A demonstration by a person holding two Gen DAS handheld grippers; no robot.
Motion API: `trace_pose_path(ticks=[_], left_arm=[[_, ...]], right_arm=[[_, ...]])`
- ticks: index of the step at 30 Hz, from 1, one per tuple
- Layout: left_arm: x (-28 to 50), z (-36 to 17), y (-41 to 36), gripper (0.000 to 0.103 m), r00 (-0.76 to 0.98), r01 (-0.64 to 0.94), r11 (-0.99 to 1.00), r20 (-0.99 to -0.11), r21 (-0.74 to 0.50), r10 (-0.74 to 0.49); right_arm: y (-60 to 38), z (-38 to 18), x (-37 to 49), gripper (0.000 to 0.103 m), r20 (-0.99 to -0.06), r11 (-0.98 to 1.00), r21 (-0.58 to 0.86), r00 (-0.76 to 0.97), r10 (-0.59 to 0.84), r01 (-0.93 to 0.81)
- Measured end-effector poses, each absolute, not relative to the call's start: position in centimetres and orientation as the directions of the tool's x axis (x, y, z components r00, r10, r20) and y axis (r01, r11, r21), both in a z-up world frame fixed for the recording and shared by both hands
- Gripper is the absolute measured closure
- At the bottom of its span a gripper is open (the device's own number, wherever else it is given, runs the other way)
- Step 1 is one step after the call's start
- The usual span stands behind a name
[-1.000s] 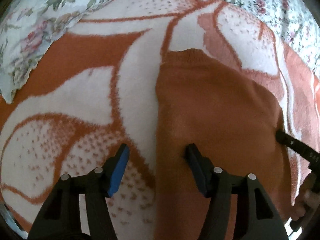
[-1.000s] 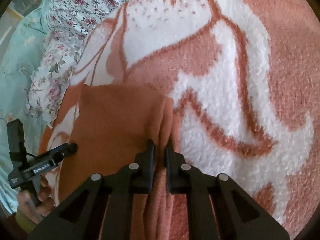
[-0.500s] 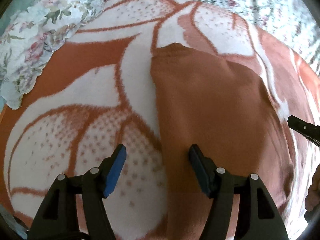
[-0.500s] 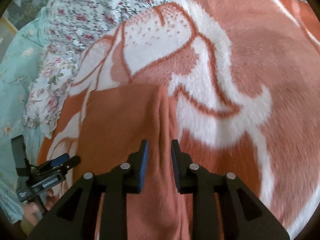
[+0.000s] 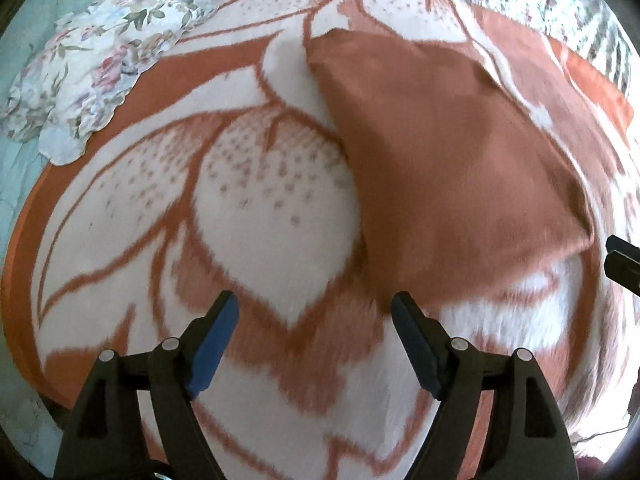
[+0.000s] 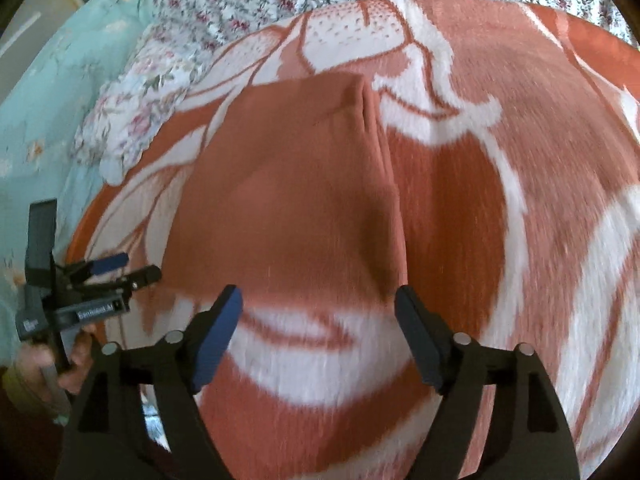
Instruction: Fold small clothes
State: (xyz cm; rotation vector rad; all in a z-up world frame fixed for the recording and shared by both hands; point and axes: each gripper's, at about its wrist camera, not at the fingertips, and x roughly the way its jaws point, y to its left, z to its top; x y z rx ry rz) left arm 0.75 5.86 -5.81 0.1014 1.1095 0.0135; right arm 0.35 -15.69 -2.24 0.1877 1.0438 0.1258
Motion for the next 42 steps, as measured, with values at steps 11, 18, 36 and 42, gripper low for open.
trace_pose_path(ticks=[11, 18, 36, 42], left_arm=[[-3.3, -5.7, 5.2, 0.019, 0.480, 0.097, 0.977, -0.869, 0.190, 0.121], [-1.1, -4.3, 4.2, 0.018, 0.505, 0.074, 0.976, -0.852, 0.206, 0.141], [3.3, -1.9, 2.3, 0.013, 0.558, 0.055, 0.973, -0.815, 0.224, 0.156], [3.9, -1.9, 2.7, 0.011, 0.563, 0.049, 0.977, -0.814, 0.208, 0.145]], right_arm=[[-15.1, -2.0, -4.5, 0.010, -0.853, 0.986, 0.169, 0.502, 0.142, 0.008], [-14.4, -1.3, -3.0, 0.008, -0.840, 0.989, 0.147, 0.524, 0.142, -0.033], [-13.0, -1.0, 1.4, 0.004, -0.848, 0.987, 0.109, 0.507, 0.153, -0.116], [-12.2, -1.4, 2.7, 0.004, -0.858, 0.985, 0.103, 0.489, 0.160, -0.141]])
